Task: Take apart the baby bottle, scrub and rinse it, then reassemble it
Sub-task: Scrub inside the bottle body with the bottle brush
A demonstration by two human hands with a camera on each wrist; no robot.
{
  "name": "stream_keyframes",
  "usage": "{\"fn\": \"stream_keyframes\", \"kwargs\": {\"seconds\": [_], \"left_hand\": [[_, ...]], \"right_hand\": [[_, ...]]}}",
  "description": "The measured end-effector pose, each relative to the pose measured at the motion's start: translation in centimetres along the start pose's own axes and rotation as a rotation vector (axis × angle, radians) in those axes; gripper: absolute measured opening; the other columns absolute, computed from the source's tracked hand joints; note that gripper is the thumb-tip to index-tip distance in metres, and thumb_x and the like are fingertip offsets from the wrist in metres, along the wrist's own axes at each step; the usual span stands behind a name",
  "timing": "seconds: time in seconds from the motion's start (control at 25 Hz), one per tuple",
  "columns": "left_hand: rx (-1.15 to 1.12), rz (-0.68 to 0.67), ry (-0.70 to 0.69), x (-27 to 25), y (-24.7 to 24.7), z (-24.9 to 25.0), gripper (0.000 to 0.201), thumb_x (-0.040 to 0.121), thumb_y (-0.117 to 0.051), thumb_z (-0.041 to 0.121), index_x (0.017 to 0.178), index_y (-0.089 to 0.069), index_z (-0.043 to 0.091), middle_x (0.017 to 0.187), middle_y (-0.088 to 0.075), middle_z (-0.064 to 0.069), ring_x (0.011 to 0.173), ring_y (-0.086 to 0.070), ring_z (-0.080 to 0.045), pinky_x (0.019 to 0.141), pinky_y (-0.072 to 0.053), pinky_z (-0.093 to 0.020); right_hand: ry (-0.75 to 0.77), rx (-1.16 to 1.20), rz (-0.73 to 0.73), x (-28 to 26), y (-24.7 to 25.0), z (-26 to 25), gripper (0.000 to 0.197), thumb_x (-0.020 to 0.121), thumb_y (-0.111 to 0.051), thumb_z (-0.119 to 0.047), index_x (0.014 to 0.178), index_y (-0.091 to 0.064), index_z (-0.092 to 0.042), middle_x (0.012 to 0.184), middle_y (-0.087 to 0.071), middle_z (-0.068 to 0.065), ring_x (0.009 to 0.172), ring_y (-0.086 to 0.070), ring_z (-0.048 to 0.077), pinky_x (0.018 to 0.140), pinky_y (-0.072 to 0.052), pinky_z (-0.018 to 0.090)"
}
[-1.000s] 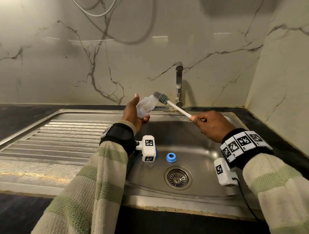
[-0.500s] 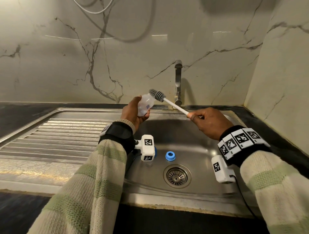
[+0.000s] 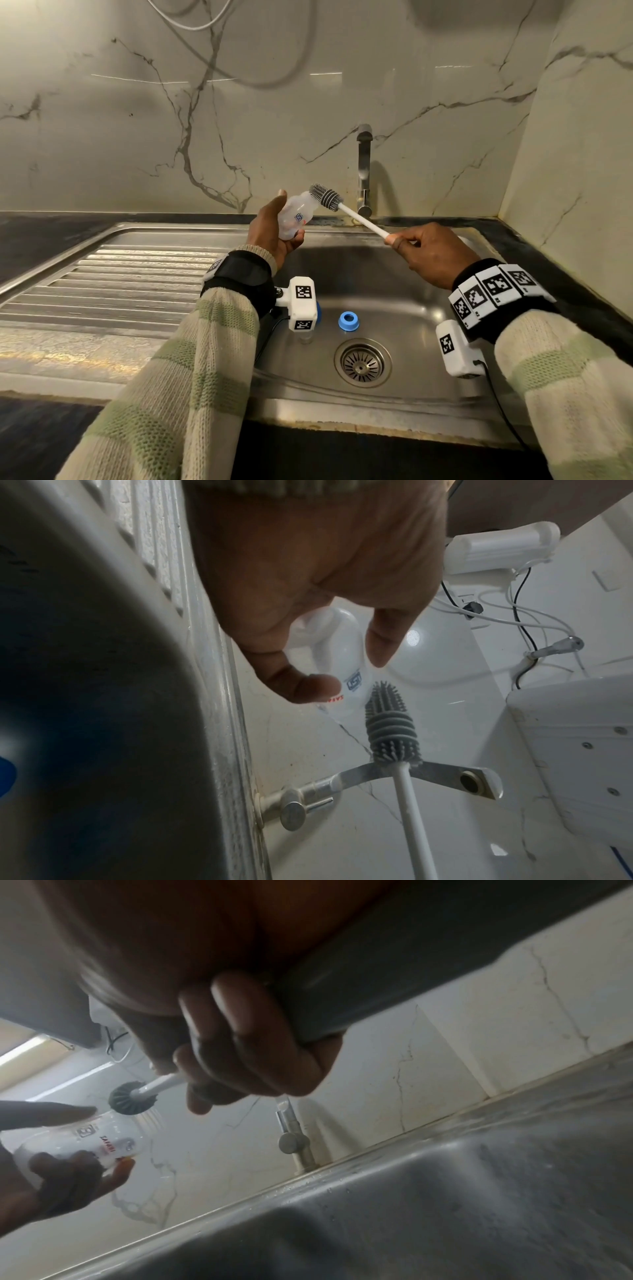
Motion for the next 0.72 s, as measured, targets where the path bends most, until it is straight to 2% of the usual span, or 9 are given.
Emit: {"fn": "stream_keyframes", "kwargs": {"seconds": [0.08,0.2,0.28,0.4,0.52,0.64,0.72], "left_hand": [[0.016,0.014,-0.014,-0.02,0.11,0.04,0.042,0.092,-0.064,0.031,0.125,-0.055,0.008,0.098,-0.063,-0.016,0.061,-0.057,-0.016,0.055,-0.053,-0.024],[0.021,0.018,-0.036,-0.34,-0.05,0.4,0.027,0.092,-0.065,0.026,0.112,-0.057,0.01,0.095,-0.063,-0.017,0.057,-0.055,-0.015,0.053,-0.052,-0.023],[0.017,0.033,-0.034,-0.43,-0.03,0.41,0.02,0.092,-0.065,0.029,0.104,-0.057,0.014,0.098,-0.064,-0.018,0.064,-0.059,-0.018,0.057,-0.055,-0.025],[0.027,0.035,-0.035,-0.56,-0.16,0.42,0.019,0.094,-0.063,0.035,0.103,-0.057,0.018,0.107,-0.063,-0.018,0.078,-0.063,-0.023,0.065,-0.057,-0.03],[0.0,0.042,-0.036,-0.59,-0.28,0.34,0.017,0.095,-0.062,0.032,0.103,-0.057,0.018,0.109,-0.062,-0.017,0.083,-0.064,-0.026,0.069,-0.057,-0.032],[-0.002,0.072,-0.032,-0.42,-0.05,0.23,0.018,0.095,-0.063,0.031,0.104,-0.056,0.017,0.113,-0.061,-0.018,0.091,-0.065,-0.029,0.069,-0.058,-0.034],[-0.017,0.09,-0.033,-0.29,0.1,0.18,0.016,0.096,-0.062,0.03,0.102,-0.056,0.016,0.114,-0.062,-0.018,0.092,-0.066,-0.03,0.07,-0.059,-0.035]], "right_hand": [[0.0,0.013,-0.024,-0.08,-0.19,-0.07,0.026,0.097,-0.054,-0.037,0.103,-0.074,-0.021,0.05,-0.055,-0.014,0.046,-0.052,0.0,0.043,-0.034,0.011],[0.001,0.009,-0.006,-0.08,-0.17,-0.06,0.027,0.097,-0.053,-0.038,0.105,-0.074,-0.022,0.056,-0.054,-0.014,0.049,-0.05,0.0,0.046,-0.034,0.014],[0.008,0.006,-0.01,-0.07,-0.23,-0.08,0.027,0.097,-0.053,-0.039,0.105,-0.074,-0.023,0.057,-0.055,-0.013,0.048,-0.05,0.001,0.047,-0.035,0.016],[0.021,0.006,-0.003,-0.05,-0.12,-0.35,0.028,0.097,-0.052,-0.039,0.106,-0.074,-0.023,0.06,-0.056,-0.01,0.055,-0.051,0.008,0.052,-0.036,0.023],[0.036,0.0,0.02,0.2,-0.08,-0.27,0.03,0.097,-0.052,-0.04,0.105,-0.074,-0.021,0.059,-0.055,-0.01,0.054,-0.05,0.008,0.052,-0.036,0.022],[0.031,-0.011,-0.004,0.03,-0.14,-0.34,0.027,0.097,-0.052,-0.04,0.102,-0.073,-0.024,0.058,-0.055,-0.011,0.051,-0.049,0.005,0.048,-0.035,0.017],[0.04,-0.026,0.014,0.06,0.01,-0.28,0.03,0.097,-0.052,-0.04,0.104,-0.074,-0.021,0.059,-0.056,-0.011,0.052,-0.05,0.005,0.049,-0.036,0.019]]}}
Point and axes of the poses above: each hand's wrist, its own x-axis towards the middle knuckle, its own y-axis out of the back of the hand, z = x × y, the point moved 6 cm from there along x, towards the middle knuckle
